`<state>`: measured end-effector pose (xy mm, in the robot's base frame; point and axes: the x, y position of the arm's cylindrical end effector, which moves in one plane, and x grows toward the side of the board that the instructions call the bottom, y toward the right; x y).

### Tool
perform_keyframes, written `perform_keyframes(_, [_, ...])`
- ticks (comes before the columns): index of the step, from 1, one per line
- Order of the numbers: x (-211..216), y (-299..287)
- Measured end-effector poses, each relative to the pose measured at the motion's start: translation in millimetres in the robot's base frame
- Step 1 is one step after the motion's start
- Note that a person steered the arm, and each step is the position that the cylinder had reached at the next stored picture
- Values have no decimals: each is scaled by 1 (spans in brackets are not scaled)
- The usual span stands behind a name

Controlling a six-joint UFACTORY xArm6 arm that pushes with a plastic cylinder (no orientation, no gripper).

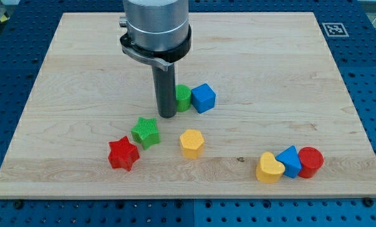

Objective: Slide the green star closer to the green circle

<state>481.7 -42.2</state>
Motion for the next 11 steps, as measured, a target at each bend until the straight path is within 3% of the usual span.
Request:
perform_keyframes(4, [137, -14])
perform_keyframes(5, [137, -28])
perform_keyframes(6, [123, -49])
perform_keyframes(10, [-3, -56])
perform_keyframes(11, [-2, -57])
